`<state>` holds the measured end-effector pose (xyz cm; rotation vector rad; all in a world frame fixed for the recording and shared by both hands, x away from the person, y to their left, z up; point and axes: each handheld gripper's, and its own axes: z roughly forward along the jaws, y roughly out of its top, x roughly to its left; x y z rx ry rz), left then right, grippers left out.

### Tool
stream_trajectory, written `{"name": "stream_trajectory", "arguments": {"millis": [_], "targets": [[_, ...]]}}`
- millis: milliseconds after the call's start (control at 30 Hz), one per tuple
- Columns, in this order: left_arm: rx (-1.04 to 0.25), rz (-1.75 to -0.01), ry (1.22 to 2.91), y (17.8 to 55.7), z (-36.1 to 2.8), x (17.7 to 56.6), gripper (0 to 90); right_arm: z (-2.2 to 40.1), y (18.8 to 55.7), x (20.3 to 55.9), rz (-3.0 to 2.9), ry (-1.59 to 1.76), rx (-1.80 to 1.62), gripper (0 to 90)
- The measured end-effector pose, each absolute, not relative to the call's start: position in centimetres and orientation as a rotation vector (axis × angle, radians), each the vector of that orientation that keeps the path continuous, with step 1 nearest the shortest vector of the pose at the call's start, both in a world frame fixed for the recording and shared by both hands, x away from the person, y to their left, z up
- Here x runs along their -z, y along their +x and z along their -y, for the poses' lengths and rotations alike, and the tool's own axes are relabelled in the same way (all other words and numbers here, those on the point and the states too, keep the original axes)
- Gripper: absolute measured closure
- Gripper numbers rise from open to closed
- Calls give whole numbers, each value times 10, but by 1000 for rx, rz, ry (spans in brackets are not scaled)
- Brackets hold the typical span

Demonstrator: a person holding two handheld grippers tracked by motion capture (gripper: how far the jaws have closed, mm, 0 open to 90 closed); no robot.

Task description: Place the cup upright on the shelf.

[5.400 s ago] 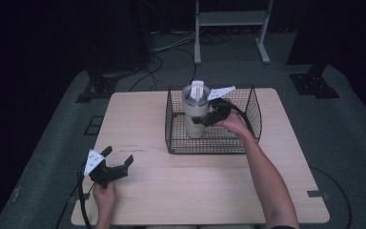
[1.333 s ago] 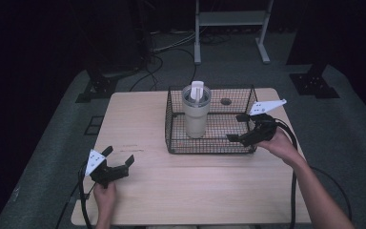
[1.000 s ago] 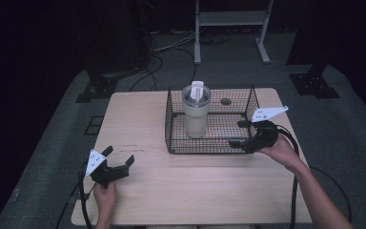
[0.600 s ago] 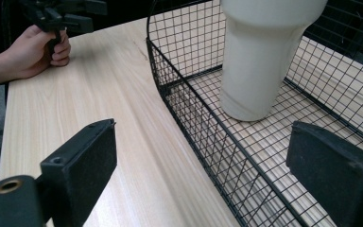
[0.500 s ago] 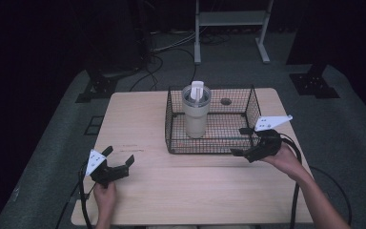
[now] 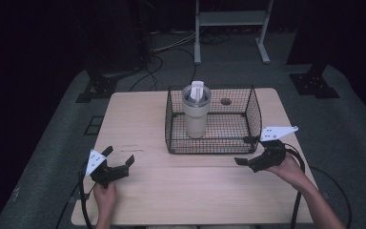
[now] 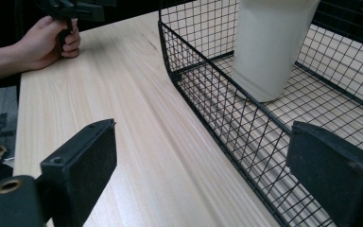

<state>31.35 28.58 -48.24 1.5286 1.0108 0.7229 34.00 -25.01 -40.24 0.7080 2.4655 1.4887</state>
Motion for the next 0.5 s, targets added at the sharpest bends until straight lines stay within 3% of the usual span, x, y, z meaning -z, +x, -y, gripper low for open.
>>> {"name": "stream_trajectory", "arguments": {"millis": [500], "targets": [[-724,-1009,1529,313,-286,482,0,261,331,419,-2464,746,-1488,88]]}}
